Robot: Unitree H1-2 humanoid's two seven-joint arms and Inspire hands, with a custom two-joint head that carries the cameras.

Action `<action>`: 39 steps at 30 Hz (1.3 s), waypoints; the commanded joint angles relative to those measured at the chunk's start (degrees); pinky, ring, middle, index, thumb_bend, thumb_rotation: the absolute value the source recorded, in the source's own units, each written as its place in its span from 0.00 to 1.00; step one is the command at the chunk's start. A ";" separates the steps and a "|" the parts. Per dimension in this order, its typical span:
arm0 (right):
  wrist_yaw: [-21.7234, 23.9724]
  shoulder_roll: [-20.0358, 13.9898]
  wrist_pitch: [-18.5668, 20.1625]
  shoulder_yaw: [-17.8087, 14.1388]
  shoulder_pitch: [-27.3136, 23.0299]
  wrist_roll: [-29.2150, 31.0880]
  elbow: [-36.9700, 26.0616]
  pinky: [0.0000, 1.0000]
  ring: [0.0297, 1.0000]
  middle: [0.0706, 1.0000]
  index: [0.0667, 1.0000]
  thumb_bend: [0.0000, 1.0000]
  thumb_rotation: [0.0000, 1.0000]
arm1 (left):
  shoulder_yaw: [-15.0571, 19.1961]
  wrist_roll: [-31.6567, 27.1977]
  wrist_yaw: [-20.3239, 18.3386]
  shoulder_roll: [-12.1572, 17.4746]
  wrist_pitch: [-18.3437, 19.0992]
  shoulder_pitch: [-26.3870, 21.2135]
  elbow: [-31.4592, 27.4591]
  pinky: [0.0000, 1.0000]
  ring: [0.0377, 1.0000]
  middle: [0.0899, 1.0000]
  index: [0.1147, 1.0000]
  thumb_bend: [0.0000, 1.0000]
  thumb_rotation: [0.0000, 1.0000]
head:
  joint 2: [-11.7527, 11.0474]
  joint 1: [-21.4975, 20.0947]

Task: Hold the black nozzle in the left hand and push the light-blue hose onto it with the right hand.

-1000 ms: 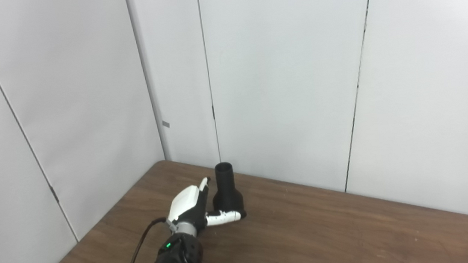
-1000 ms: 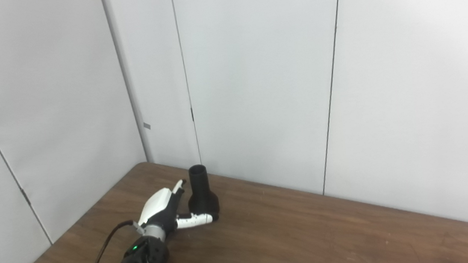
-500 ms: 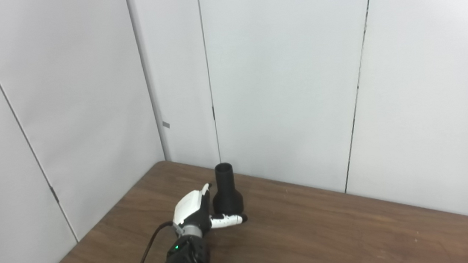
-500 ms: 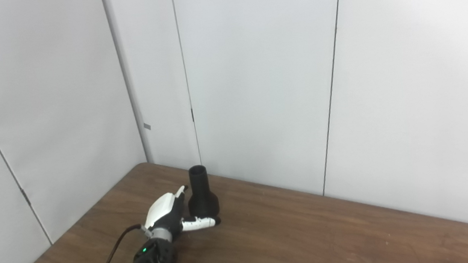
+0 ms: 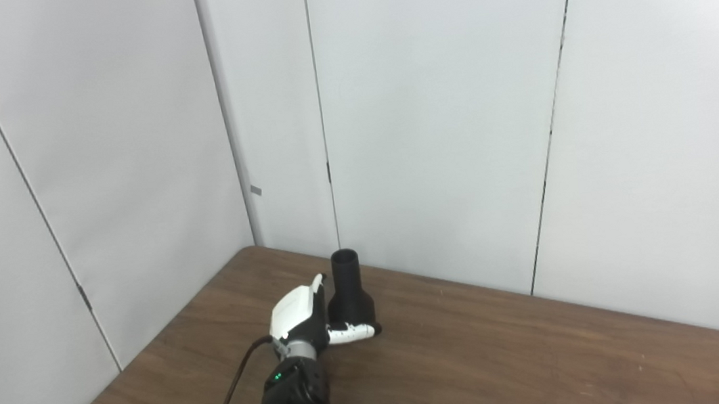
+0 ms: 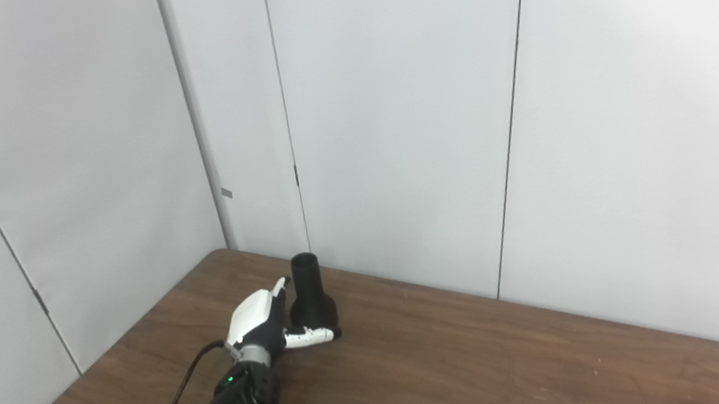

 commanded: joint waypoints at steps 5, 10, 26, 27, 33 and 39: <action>-0.48 -0.08 -1.02 0.01 1.72 -0.65 -0.64 0.67 0.79 0.89 0.85 0.70 0.17 | -1.61 -2.27 -0.90 2.25 -0.41 -3.47 0.15 0.86 0.93 0.89 0.86 0.99 0.47 | 0.57 -0.73; -0.26 -0.03 -0.36 0.03 2.21 -0.39 -1.69 0.66 0.79 0.89 0.85 0.71 0.18 | -4.30 -2.01 -2.07 3.44 -0.20 -3.61 1.68 0.84 0.91 0.83 0.83 0.97 0.45 | 0.96 -0.92; 0.14 -0.45 2.14 -0.33 3.28 0.55 -4.22 0.66 0.78 0.88 0.84 0.72 0.18 | -4.19 -4.44 -0.19 2.62 -0.89 -4.06 6.08 0.75 0.74 0.63 0.66 0.88 0.32 | 2.27 -1.45; 0.09 -0.45 2.23 -0.34 3.28 0.47 -4.31 0.66 0.78 0.88 0.84 0.72 0.18 | -4.30 -4.76 0.04 2.57 -1.47 -4.04 6.37 0.78 0.71 0.60 0.62 0.86 0.29 | 2.39 -1.48; 0.02 -0.65 3.17 -0.49 3.51 0.43 -5.27 0.66 0.78 0.88 0.84 0.73 0.18 | -5.36 -5.60 3.59 2.51 -6.83 -2.90 9.05 0.57 0.48 0.42 0.44 0.54 0.01 | 2.57 -1.61; 0.14 -0.63 3.83 -0.48 3.65 0.59 -5.67 0.66 0.78 0.88 0.84 0.73 0.18 | -3.87 -8.67 6.02 1.43 -8.05 -2.58 10.70 0.53 0.46 0.38 0.47 0.52 0.00 | 2.52 -1.69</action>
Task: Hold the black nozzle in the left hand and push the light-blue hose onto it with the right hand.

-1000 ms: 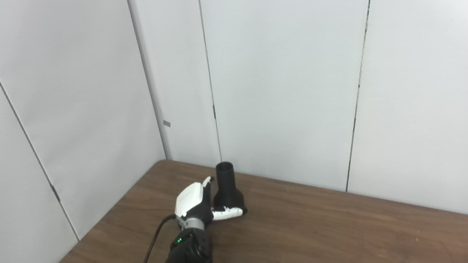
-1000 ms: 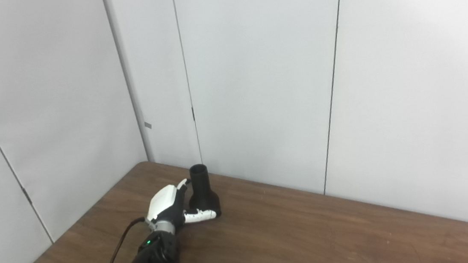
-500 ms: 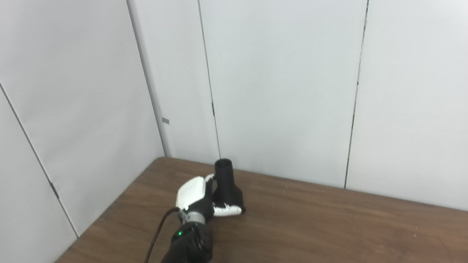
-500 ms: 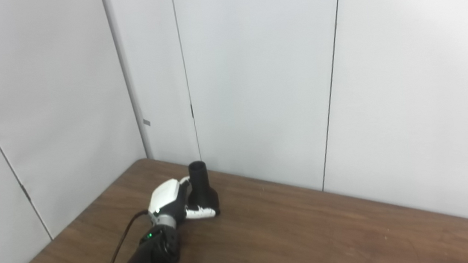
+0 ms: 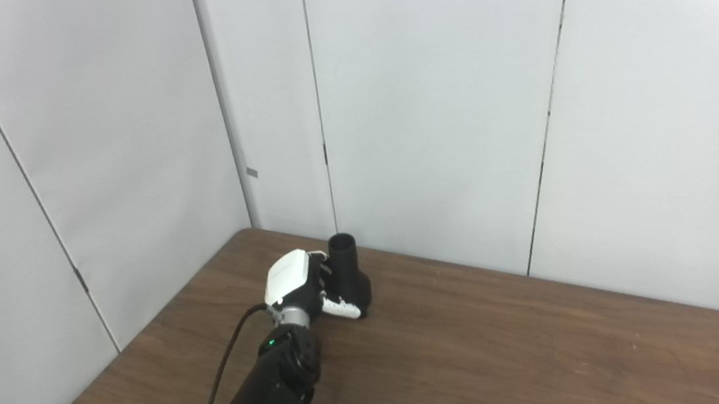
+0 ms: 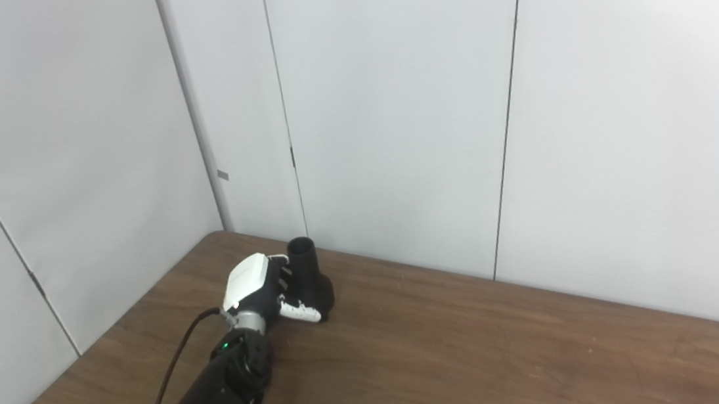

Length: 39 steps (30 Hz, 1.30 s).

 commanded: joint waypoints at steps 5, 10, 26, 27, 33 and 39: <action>0.10 -0.84 -0.74 -0.62 0.01 1.12 -1.45 0.66 0.77 0.87 0.84 0.73 0.18 | 0.30 -4.37 -0.38 -3.47 -0.42 0.81 3.57 0.53 0.53 0.46 0.40 0.52 0.00 | 0.27 -0.53; -0.39 -0.71 -0.87 -0.76 -0.06 0.67 -1.78 0.65 0.77 0.87 0.83 0.73 0.18 | -0.95 -4.86 -1.30 -3.22 -2.37 1.10 4.41 0.40 0.42 0.37 0.47 0.52 0.00 | 0.50 -1.69; -3.19 2.84 -0.89 0.82 -1.03 -4.37 -2.08 0.60 0.72 0.83 0.80 0.71 0.21 | -8.34 -15.35 -27.01 -2.44 7.31 2.99 -14.18 0.48 0.45 0.39 0.46 0.52 0.00 | 1.49 -12.82; -3.49 3.18 -0.82 0.96 -1.08 -5.06 -2.35 0.60 0.72 0.83 0.80 0.71 0.22 | -9.56 -14.87 -27.85 -2.27 7.12 3.02 -15.30 0.47 0.44 0.38 0.46 0.52 0.00 | 1.69 -13.96; -6.43 5.81 -0.42 1.58 -1.29 -9.68 -4.20 0.57 0.71 0.83 0.80 0.66 0.29 | -17.67 -11.55 -31.22 -2.14 5.91 3.16 -21.84 0.41 0.39 0.38 0.46 0.52 0.00 | 2.42 -16.87; -6.47 7.03 1.38 1.67 -1.26 -8.86 -6.09 0.57 0.71 0.83 0.81 0.64 0.28 | -21.93 -9.67 -31.96 -4.27 5.26 2.82 -23.21 0.37 0.37 0.39 0.46 0.52 0.00 | 2.93 -18.66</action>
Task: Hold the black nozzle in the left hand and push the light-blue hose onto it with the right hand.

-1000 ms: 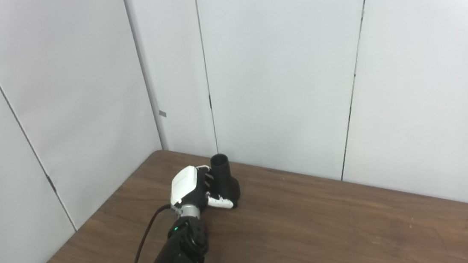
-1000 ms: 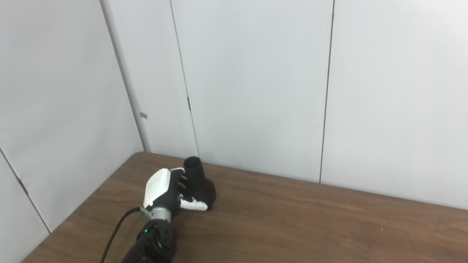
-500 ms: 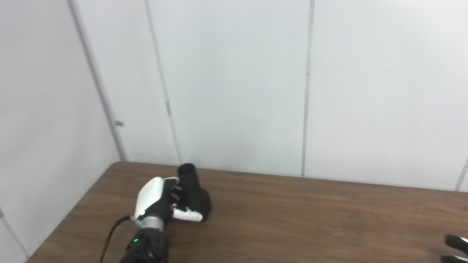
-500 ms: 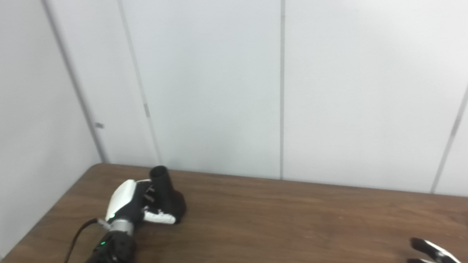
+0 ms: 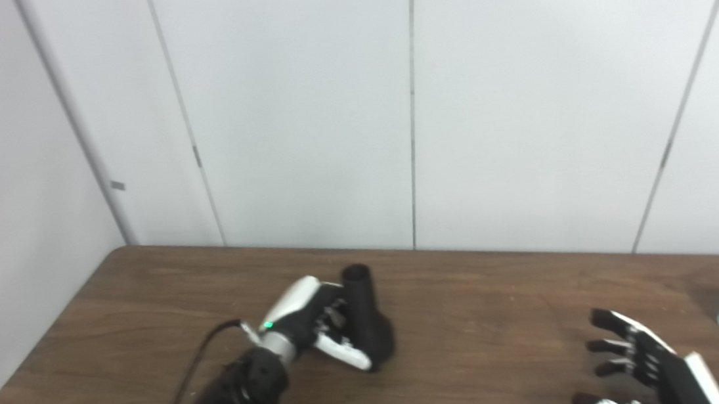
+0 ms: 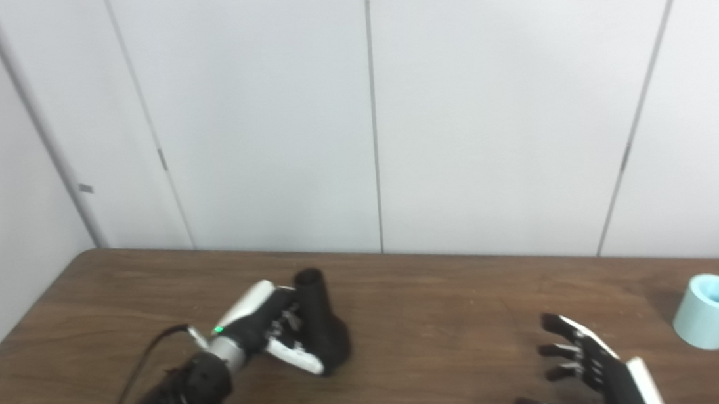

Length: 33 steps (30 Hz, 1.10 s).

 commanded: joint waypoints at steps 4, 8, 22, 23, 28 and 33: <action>-0.78 -0.21 0.99 -0.48 -1.46 1.36 -3.20 0.57 0.71 0.83 0.81 0.64 0.29 | -5.56 -0.05 -4.63 -3.40 -1.52 0.35 1.29 0.34 0.34 0.38 0.46 0.52 0.00 | 0.29 -1.00; -1.07 0.00 1.96 -0.25 -1.54 1.15 -3.86 0.56 0.72 0.83 0.81 0.63 0.28 | -8.28 2.19 -3.70 -4.87 -4.21 -0.25 2.58 0.46 0.37 0.36 0.45 0.52 0.00 | 0.61 -2.05; -3.37 1.65 2.09 0.99 -1.67 -0.85 -5.52 0.55 0.71 0.82 0.81 0.62 0.28 | -15.25 14.72 6.67 -8.90 -17.55 -0.74 11.53 0.28 0.34 0.35 0.43 0.52 0.00 | 2.17 -8.32; -3.65 1.84 2.04 1.06 -1.65 -1.23 -5.70 0.55 0.70 0.81 0.80 0.63 0.28 | -15.32 15.39 7.44 -8.70 -18.27 -0.72 11.95 0.28 0.35 0.36 0.43 0.52 0.00 | 2.38 -9.12; -5.04 2.46 1.69 1.15 -1.83 -2.37 -6.07 0.57 0.69 0.80 0.79 0.64 0.34 | -14.36 16.90 11.60 -8.21 -21.31 -0.20 14.67 0.28 0.34 0.35 0.43 0.52 0.00 | 2.79 -10.80; -6.33 3.07 0.93 1.23 -1.31 -2.49 -6.81 0.57 0.68 0.78 0.77 0.63 0.34 | -13.13 16.30 14.29 -8.57 -23.19 0.76 17.11 0.33 0.36 0.36 0.43 0.52 0.00 | 2.18 -11.57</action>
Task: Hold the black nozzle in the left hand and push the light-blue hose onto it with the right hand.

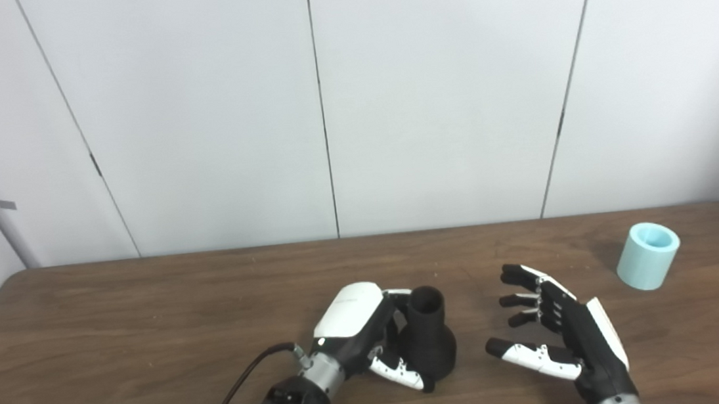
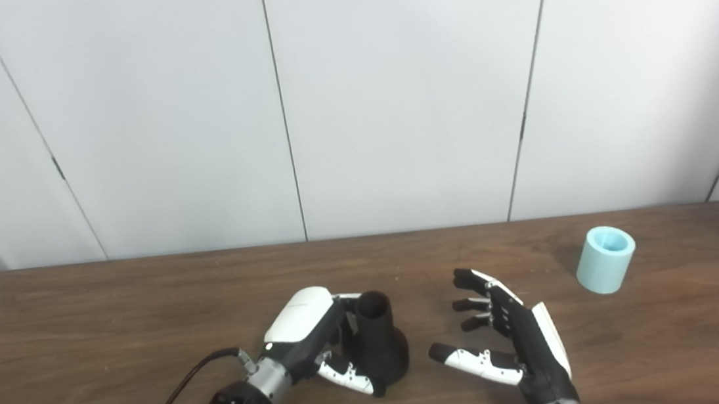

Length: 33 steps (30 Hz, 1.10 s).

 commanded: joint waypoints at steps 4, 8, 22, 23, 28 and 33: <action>-0.66 -0.26 -1.68 -0.74 -1.32 0.92 -4.47 0.55 0.67 0.76 0.77 0.63 0.33 | -0.96 3.01 -2.25 1.07 1.76 3.39 3.78 0.35 0.38 0.36 0.43 0.52 0.00 | -0.95 -0.79; -0.01 -2.29 1.05 -3.13 -2.15 2.97 -8.58 0.51 0.63 0.73 0.78 0.61 0.29 | -0.53 3.43 -2.88 2.38 2.28 3.87 3.30 0.36 0.38 0.36 0.43 0.53 0.00 | -1.08 -1.87; 3.57 -18.94 28.77 -6.17 -17.84 -8.34 -13.57 0.50 0.62 0.72 0.81 0.70 0.16 | 1.61 1.09 -1.41 4.67 -3.04 5.07 7.59 0.37 0.40 0.40 0.42 0.53 0.00 | -7.24 -18.56; 3.75 -19.76 29.99 -5.91 -19.00 -9.50 -12.93 0.52 0.63 0.72 0.81 0.70 0.15 | 1.73 0.90 -1.36 4.85 -3.56 5.09 7.83 0.37 0.40 0.40 0.42 0.53 0.00 | -7.41 -19.19; 6.20 -22.38 31.68 -5.86 -24.37 -17.37 -7.59 0.54 0.67 0.75 0.80 0.72 0.14 | 2.00 0.54 -1.57 5.99 -5.57 4.77 9.00 0.37 0.41 0.41 0.42 0.53 0.00 | -8.31 -21.57; 9.88 -24.53 31.68 -5.53 -28.67 -23.24 -2.27 0.55 0.71 0.78 0.80 0.73 0.14 | 2.23 0.32 -2.34 7.05 -6.32 4.32 9.63 0.38 0.42 0.44 0.40 0.53 0.00 | -8.98 -23.49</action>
